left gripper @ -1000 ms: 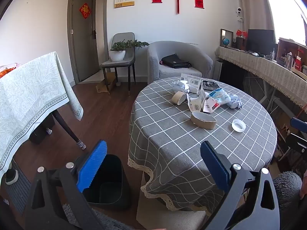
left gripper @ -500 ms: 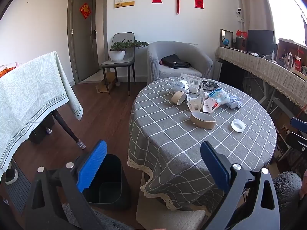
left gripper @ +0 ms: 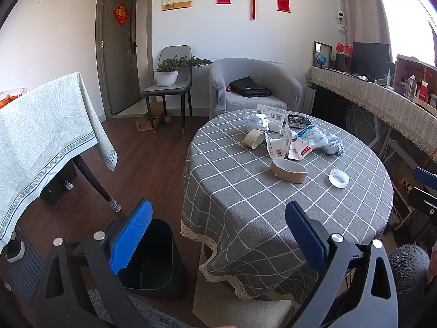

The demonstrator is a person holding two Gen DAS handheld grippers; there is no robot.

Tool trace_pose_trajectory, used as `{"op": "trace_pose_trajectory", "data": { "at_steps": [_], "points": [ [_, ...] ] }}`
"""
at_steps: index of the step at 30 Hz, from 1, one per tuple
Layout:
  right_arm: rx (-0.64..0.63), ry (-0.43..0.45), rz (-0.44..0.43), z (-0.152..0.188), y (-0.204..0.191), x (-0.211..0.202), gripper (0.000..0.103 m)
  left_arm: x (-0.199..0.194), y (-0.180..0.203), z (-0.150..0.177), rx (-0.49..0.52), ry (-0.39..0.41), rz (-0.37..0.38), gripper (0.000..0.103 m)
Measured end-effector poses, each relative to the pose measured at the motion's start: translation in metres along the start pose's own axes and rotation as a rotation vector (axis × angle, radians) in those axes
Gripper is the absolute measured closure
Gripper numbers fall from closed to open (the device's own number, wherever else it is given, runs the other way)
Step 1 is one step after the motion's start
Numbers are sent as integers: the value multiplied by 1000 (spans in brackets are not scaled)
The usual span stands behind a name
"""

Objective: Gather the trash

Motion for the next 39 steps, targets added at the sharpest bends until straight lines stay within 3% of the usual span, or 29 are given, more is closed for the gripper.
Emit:
{"op": "trace_pose_trajectory", "data": {
  "at_steps": [39],
  "points": [
    [3, -1, 3, 0, 1, -1, 3, 0, -1, 2, 0, -3, 1, 3]
  ]
}}
Point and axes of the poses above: each gripper's, at about its wrist camera, not at the fingertips, and x roughly the way its jaws point, y to its right, z to its underside, the point moved 8 cm from there along x, roughly the way its jaws point, and after that the axes turned 13 degrees about -x, right-handed, at the moved point
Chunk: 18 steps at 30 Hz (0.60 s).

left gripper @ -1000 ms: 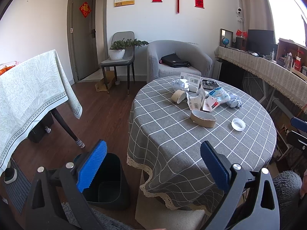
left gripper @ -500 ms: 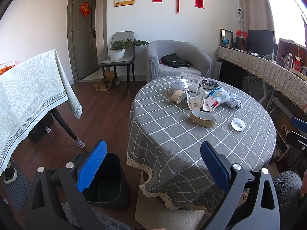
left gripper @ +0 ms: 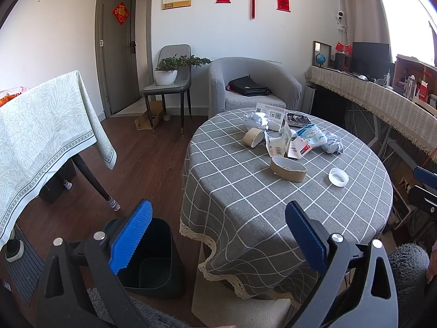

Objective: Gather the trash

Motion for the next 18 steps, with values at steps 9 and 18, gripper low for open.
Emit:
{"op": "trace_pose_trajectory", "data": {
  "at_steps": [9, 18],
  "points": [
    [10, 0, 1, -1, 2, -3, 3, 1, -2, -2, -11, 1, -8, 3],
    [-24, -9, -5, -11, -4, -4, 3, 4, -6, -7, -55, -11, 9, 3]
  ]
}}
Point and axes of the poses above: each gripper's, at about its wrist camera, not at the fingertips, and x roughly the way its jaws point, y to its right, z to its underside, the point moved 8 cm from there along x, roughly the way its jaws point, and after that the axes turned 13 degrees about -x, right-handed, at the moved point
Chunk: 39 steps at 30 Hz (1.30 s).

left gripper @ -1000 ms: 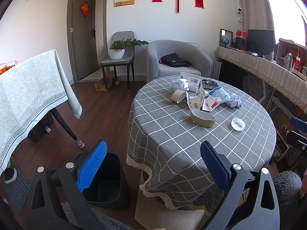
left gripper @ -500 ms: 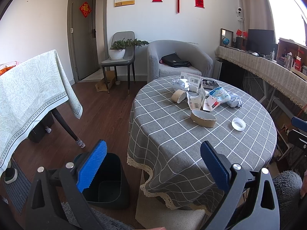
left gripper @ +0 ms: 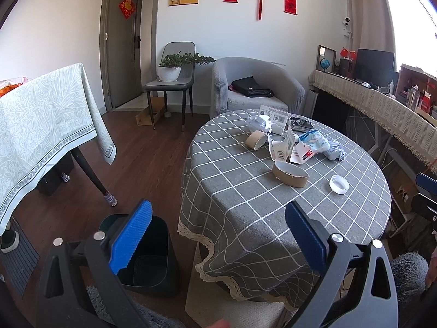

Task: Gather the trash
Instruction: 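Grasp the white plastic lid with the right gripper while the left gripper grasps the cardboard tube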

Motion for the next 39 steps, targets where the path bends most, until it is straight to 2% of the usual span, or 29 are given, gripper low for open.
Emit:
{"op": "trace_pose_trajectory", "data": {
  "at_steps": [11, 18, 22, 29, 35, 39],
  "points": [
    [-79, -95, -29, -7, 1, 44, 3, 18, 27, -1, 23, -47, 61, 4],
    [-79, -138, -63, -1, 12, 70, 12, 35, 47, 2, 42, -79, 74, 8],
    [-74, -170, -92, 7, 15, 86, 21, 46, 63, 1, 61, -98, 92, 15],
    [-113, -225, -124, 16, 20, 121, 34, 67, 85, 3, 96, -137, 117, 20],
    [-145, -258, -148, 20, 21, 140, 49, 87, 92, 3, 77, -177, 126, 21],
    [-157, -247, -157, 18, 22, 142, 58, 100, 95, 5, 70, -208, 125, 25]
  ]
}}
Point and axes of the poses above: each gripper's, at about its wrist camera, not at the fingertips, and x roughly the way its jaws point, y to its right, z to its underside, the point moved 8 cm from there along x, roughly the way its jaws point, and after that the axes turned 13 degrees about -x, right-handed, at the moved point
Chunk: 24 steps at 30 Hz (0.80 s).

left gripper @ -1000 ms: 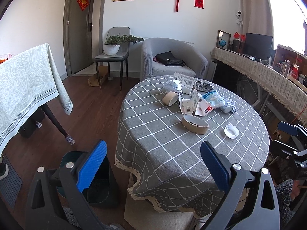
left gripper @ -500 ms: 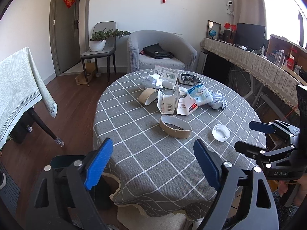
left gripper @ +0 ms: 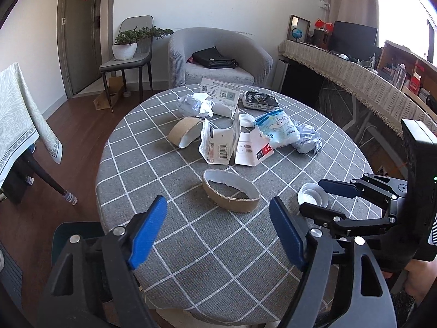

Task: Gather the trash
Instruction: 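Grasp the white plastic lid with the right gripper while the left gripper grasps the cardboard tube, then carry the lid and tube to the teal bin and open both grippers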

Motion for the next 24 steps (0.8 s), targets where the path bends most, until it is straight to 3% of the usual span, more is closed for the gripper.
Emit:
{"op": "trace_pose_trajectory", "data": {
  "at_steps": [1, 8, 24],
  "points": [
    [-2, 3, -2, 0, 1, 0, 63, 4, 1, 0, 0, -10, 0, 25],
    [59, 34, 2, 5, 21, -8, 63, 23, 12, 2, 9, -45, -16, 26],
    [168, 138, -13, -2, 44, -37, 63, 54, 1, -11, -77, -80, -182, 27]
  ]
}}
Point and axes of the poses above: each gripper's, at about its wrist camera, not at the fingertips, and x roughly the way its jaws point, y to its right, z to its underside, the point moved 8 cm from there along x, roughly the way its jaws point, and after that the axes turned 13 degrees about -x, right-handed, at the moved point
